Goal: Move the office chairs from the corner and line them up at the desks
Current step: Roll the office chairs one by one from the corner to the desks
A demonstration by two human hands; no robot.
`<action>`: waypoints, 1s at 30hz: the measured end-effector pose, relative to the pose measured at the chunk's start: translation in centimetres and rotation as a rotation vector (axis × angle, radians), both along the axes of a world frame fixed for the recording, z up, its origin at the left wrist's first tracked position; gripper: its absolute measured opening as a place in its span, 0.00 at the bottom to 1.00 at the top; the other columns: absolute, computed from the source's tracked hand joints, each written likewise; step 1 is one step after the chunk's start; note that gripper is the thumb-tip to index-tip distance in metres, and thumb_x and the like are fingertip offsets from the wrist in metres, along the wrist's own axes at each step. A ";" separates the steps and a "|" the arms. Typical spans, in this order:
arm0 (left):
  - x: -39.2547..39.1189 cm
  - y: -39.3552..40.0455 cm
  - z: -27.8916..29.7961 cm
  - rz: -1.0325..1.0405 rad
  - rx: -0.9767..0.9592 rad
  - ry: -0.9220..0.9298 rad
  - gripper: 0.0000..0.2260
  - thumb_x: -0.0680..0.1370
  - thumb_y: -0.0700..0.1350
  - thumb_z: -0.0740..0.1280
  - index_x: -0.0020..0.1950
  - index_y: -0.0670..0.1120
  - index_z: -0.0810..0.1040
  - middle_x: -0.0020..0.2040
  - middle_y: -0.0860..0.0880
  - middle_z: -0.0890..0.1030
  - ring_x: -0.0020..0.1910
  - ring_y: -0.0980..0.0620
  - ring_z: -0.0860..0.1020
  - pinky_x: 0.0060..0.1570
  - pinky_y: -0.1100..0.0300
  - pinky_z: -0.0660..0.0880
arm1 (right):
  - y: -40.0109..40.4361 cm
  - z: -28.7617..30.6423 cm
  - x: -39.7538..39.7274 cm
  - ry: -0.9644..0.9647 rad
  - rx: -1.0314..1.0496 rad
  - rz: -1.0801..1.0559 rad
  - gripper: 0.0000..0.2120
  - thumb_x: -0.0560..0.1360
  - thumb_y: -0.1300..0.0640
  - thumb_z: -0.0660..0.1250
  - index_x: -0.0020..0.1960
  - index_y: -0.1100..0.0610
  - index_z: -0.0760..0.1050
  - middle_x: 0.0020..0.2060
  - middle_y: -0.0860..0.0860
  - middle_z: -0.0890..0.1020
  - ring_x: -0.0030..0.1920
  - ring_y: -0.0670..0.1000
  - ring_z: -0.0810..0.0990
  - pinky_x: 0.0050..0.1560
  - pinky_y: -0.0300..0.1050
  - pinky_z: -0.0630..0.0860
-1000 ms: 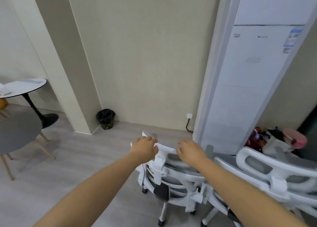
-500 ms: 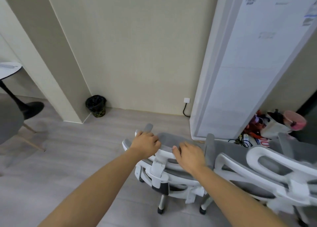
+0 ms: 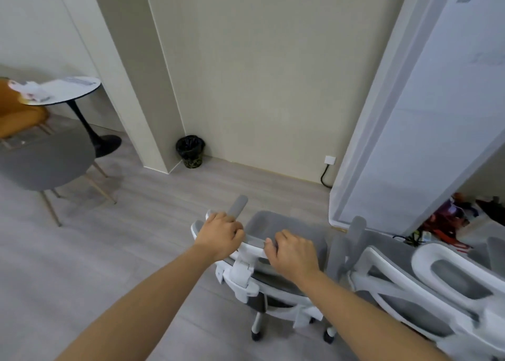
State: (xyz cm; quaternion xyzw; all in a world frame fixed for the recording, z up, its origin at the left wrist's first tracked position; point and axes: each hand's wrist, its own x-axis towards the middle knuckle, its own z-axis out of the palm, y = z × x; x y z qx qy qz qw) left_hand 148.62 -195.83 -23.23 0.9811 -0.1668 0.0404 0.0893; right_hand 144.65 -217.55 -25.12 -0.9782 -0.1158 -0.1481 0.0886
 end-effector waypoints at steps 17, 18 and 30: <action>-23.5 15.9 0.1 0.486 0.035 0.039 0.26 0.73 0.55 0.46 0.45 0.51 0.83 0.43 0.49 0.78 0.47 0.46 0.71 0.54 0.52 0.68 | 17.1 2.2 -11.8 0.184 -0.123 0.560 0.31 0.75 0.40 0.39 0.52 0.54 0.77 0.51 0.52 0.81 0.52 0.57 0.80 0.49 0.50 0.74; -25.1 16.8 0.5 0.502 0.039 0.047 0.26 0.73 0.56 0.45 0.46 0.51 0.83 0.44 0.49 0.78 0.48 0.46 0.72 0.54 0.52 0.67 | 18.3 2.4 -12.7 0.192 -0.114 0.571 0.29 0.76 0.40 0.42 0.51 0.54 0.77 0.50 0.52 0.80 0.51 0.57 0.79 0.48 0.50 0.73; -46.8 31.1 0.8 0.764 0.033 0.046 0.28 0.73 0.58 0.42 0.47 0.50 0.81 0.48 0.49 0.80 0.51 0.47 0.74 0.53 0.54 0.68 | 35.8 1.6 -28.1 0.175 -0.037 0.830 0.22 0.74 0.41 0.51 0.37 0.54 0.75 0.36 0.51 0.81 0.39 0.55 0.79 0.37 0.49 0.72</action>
